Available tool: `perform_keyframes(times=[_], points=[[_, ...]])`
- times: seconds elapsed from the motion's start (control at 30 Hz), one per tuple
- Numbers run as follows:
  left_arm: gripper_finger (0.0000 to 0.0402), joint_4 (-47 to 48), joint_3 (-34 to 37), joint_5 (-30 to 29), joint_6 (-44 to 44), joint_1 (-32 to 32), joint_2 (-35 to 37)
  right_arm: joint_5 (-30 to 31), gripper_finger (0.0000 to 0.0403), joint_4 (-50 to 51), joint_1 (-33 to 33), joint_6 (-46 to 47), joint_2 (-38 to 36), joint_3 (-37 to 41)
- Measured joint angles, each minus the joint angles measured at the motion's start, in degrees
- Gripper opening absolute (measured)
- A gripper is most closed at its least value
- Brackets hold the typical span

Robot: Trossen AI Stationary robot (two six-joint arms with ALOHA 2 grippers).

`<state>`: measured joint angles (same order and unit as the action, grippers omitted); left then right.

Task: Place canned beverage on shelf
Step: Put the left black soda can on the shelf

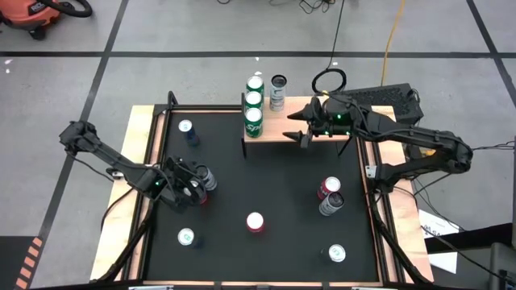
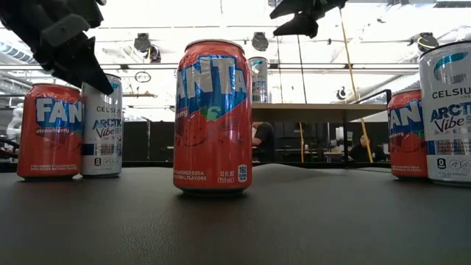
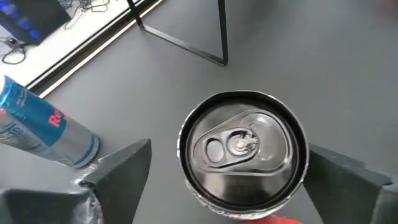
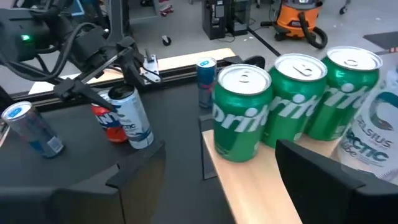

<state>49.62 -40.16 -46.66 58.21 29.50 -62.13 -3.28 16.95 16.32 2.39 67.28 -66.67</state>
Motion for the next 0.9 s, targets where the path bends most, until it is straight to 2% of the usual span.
perform_keyframes(times=[0.27,0.43,0.57,0.7,0.9], points=[[0.0282,-2.0,0.0,-0.1,0.0,-0.3,-0.3,5.1,0.0288,-0.9,-6.5,1.3,0.2,1.6],[0.0251,-3.9,0.1,-0.5,-1.3,-0.3,-0.4,5.0,0.0287,-9.7,-10.0,3.9,0.4,9.9],[0.0245,-6.9,0.1,-1.0,-4.1,-0.3,-0.4,5.0,0.0287,-18.6,-12.5,5.1,0.4,16.7],[0.0244,-12.9,0.0,-1.0,-10.8,-0.3,-0.4,5.0,0.0287,-26.5,-15.1,6.1,0.4,21.3],[0.0242,-27.2,-2.1,-1.1,-28.1,-0.3,-0.4,4.8,0.0287,-31.9,-18.6,6.6,2.7,22.5]])
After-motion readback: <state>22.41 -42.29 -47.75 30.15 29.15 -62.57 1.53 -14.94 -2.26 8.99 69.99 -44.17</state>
